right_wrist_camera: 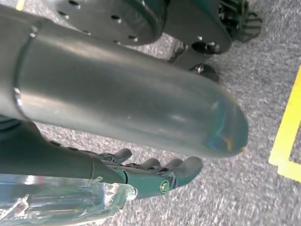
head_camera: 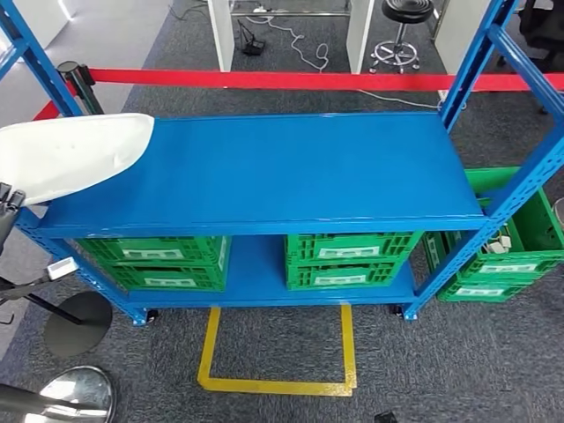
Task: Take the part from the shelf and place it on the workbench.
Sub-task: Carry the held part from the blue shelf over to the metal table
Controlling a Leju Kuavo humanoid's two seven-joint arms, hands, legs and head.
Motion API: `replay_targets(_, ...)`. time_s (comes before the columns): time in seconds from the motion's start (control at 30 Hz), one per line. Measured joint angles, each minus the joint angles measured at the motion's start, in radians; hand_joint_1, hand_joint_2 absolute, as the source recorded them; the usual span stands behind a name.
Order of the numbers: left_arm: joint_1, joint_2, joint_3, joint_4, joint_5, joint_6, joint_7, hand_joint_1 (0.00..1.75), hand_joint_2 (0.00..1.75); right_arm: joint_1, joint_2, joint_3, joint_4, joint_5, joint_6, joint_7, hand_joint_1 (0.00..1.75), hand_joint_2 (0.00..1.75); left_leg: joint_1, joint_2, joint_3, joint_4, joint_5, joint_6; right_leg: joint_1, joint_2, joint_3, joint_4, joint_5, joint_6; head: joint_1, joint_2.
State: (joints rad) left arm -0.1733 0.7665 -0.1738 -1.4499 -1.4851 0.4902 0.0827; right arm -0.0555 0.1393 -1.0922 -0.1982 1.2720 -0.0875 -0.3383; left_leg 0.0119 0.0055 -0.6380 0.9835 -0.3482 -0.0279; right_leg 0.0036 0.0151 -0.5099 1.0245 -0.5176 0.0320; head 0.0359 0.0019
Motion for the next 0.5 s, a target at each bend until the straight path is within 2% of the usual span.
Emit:
replay_targets(0.07, 0.027, 0.0, 0.04, -0.001, 0.0, 0.006, -0.008, 1.75, 1.75, 0.002, 0.002, 0.0, 0.0, 0.004, -0.003, 0.0, 0.0, 0.0, 0.002, -0.001, -0.004, 0.0, 0.003, -0.01, -0.001, -0.001, -0.016, 0.001, 0.012, -0.019, 0.0, 0.0)
replay_targets(0.1, 0.04, 0.0, 0.057, -0.001, 0.0, 0.007, -0.012, 1.75, 1.75, 0.002, 0.003, 0.0, 0.0, 0.005, -0.004, -0.001, 0.0, 0.0, 0.003, -0.001, -0.011, 0.013, -0.019, -0.015, -0.002, -0.003, -0.023, 0.0, 0.022, -0.03, -0.002, 0.0)
replay_targets(0.13, 0.052, 0.0, 0.072, -0.001, 0.0, 0.008, -0.014, 1.75, 1.75, 0.002, 0.004, 0.0, 0.001, 0.006, -0.006, -0.001, 0.0, 0.0, 0.004, -0.002, -0.023, 0.045, -0.059, -0.02, -0.003, -0.005, -0.031, -0.001, 0.034, -0.04, -0.003, 0.0)
replay_targets(0.17, 0.062, 0.0, 0.085, -0.001, 0.0, 0.009, -0.017, 1.75, 1.75, 0.001, 0.005, 0.0, 0.001, 0.007, -0.007, -0.002, 0.0, 0.0, 0.004, -0.003, -0.039, 0.098, -0.112, -0.023, -0.004, -0.006, -0.043, 0.0, 0.046, -0.045, -0.005, 0.0)
replay_targets(0.2, 0.071, 0.0, 0.098, -0.002, 0.0, 0.01, -0.019, 1.75, 1.75, 0.001, 0.006, 0.0, 0.001, 0.008, -0.008, -0.002, 0.0, 0.0, 0.004, -0.003, -0.057, 0.165, -0.163, -0.026, -0.003, -0.007, -0.057, 0.0, 0.059, -0.048, -0.006, 0.0)
replay_targets(0.23, 0.08, 0.0, 0.108, -0.002, 0.0, 0.011, -0.022, 1.75, 1.75, 0.001, 0.006, 0.0, 0.001, 0.009, -0.009, -0.003, 0.0, 0.0, 0.004, -0.003, -0.07, 0.23, -0.196, -0.028, -0.003, -0.007, -0.073, 0.001, 0.071, -0.048, -0.006, 0.0)
replay_targets(0.27, 0.089, 0.0, 0.118, -0.002, 0.0, 0.012, -0.024, 1.75, 1.75, 0.001, 0.007, 0.0, 0.001, 0.01, -0.009, -0.003, 0.0, 0.0, 0.004, -0.003, -0.073, 0.275, -0.207, -0.029, -0.003, -0.007, -0.089, 0.002, 0.083, -0.048, -0.006, 0.0)
replay_targets(0.3, 0.098, 0.0, 0.127, -0.002, 0.0, 0.013, -0.026, 1.75, 1.75, 0.002, 0.009, 0.0, 0.001, 0.011, -0.01, -0.002, 0.0, 0.0, 0.004, -0.003, -0.059, 0.286, -0.196, -0.028, -0.003, -0.007, -0.104, 0.002, 0.095, -0.047, -0.006, 0.0)
replay_targets(0.33, 0.105, 0.0, 0.135, -0.003, 0.0, 0.013, -0.027, 1.75, 1.75, 0.002, 0.011, 0.0, 0.001, 0.012, -0.01, -0.002, 0.0, 0.0, 0.004, -0.003, -0.029, 0.261, -0.172, -0.027, -0.003, -0.007, -0.118, 0.002, 0.106, -0.046, -0.006, 0.0)
replay_targets(0.37, 0.111, 0.001, 0.144, -0.005, 0.0, 0.014, -0.029, 1.75, 1.75, 0.001, 0.012, 0.0, 0.001, 0.013, -0.011, -0.002, 0.0, 0.0, 0.005, -0.003, 0.018, 0.205, -0.148, -0.026, -0.003, -0.007, -0.131, 0.002, 0.117, -0.044, -0.006, 0.0)
replay_targets(0.4, 0.114, 0.002, 0.153, -0.007, 0.0, 0.015, -0.031, 1.75, 1.75, 0.001, 0.014, 0.0, 0.0, 0.013, -0.012, -0.002, 0.0, 0.0, 0.004, -0.003, 0.074, 0.13, -0.137, -0.024, -0.001, -0.006, -0.142, 0.003, 0.128, -0.04, -0.006, 0.0)
replay_targets(0.43, 0.117, 0.003, 0.163, -0.01, 0.0, 0.015, -0.032, 1.75, 1.75, 0.0, 0.015, 0.0, 0.0, 0.014, -0.013, -0.002, 0.0, 0.0, 0.003, -0.003, 0.121, 0.061, -0.138, -0.02, 0.0, -0.006, -0.15, 0.004, 0.138, -0.035, -0.006, 0.0)
replay_targets(0.47, 0.121, 0.004, 0.172, -0.013, 0.0, 0.016, -0.034, 1.75, 1.75, -0.001, 0.016, 0.0, 0.0, 0.014, -0.014, -0.002, 0.0, 0.0, 0.002, -0.004, 0.151, 0.011, -0.144, -0.016, 0.002, -0.005, -0.155, 0.004, 0.148, -0.029, -0.006, 0.0)
replay_targets(0.5, 0.124, 0.004, 0.179, -0.015, 0.0, 0.017, -0.036, 1.75, 1.75, 0.0, 0.017, 0.0, 0.0, 0.014, -0.014, -0.002, 0.0, 0.0, -0.001, -0.004, 0.163, -0.014, -0.151, -0.011, 0.003, -0.005, -0.158, 0.001, 0.158, -0.023, -0.005, 0.0)
